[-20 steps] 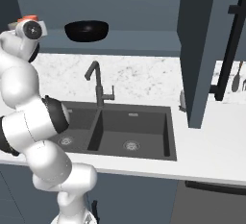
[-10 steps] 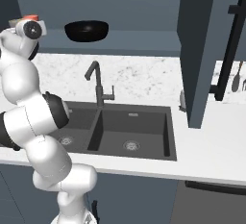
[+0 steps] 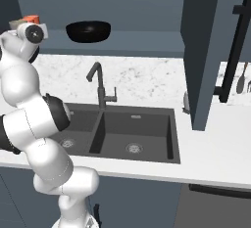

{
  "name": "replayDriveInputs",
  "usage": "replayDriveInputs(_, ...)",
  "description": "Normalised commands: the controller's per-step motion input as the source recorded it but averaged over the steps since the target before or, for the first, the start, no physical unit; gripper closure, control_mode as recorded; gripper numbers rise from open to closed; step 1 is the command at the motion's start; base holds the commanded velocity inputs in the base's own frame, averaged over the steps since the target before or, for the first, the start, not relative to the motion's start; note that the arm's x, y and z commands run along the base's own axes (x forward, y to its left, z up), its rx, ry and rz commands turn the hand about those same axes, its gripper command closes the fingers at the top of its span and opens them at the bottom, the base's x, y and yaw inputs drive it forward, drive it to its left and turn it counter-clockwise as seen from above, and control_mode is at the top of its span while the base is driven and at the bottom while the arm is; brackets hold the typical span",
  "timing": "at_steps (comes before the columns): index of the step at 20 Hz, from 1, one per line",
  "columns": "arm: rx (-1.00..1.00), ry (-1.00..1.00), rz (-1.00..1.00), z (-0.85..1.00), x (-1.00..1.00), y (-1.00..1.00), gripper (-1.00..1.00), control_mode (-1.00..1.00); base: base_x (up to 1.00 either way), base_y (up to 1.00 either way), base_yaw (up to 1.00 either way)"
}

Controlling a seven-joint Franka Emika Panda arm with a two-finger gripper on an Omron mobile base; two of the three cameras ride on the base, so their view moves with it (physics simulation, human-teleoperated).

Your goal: Gather all objects into one cabinet and sort the glasses and bowls to opposite sides.

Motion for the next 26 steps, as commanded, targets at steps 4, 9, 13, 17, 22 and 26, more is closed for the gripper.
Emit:
replayDriveInputs(4,0.00,0.00,0.00,-0.02,0.00,0.00,1.00,-1.00,0.00,0.00,0.00)
replayDriveInputs(9,0.00,0.00,0.00,0.00,0.00,0.00,-1.00,-1.00,0.00,0.00,0.00)
replayDriveInputs(13,0.00,0.00,0.00,0.00,0.00,0.00,-1.00,-1.00,0.00,0.00,0.00)
replayDriveInputs(17,0.00,-0.01,0.00,0.00,0.00,0.00,-1.00,-1.00,0.00,0.00,0.00)
replayDriveInputs(22,0.00,0.00,-0.01,0.02,-0.10,-0.19,-1.00,-1.00,0.00,0.00,0.00)
replayDriveInputs(26,0.00,0.00,-0.07,0.15,-0.48,-0.57,-1.00,-1.00,0.00,0.00,0.00)
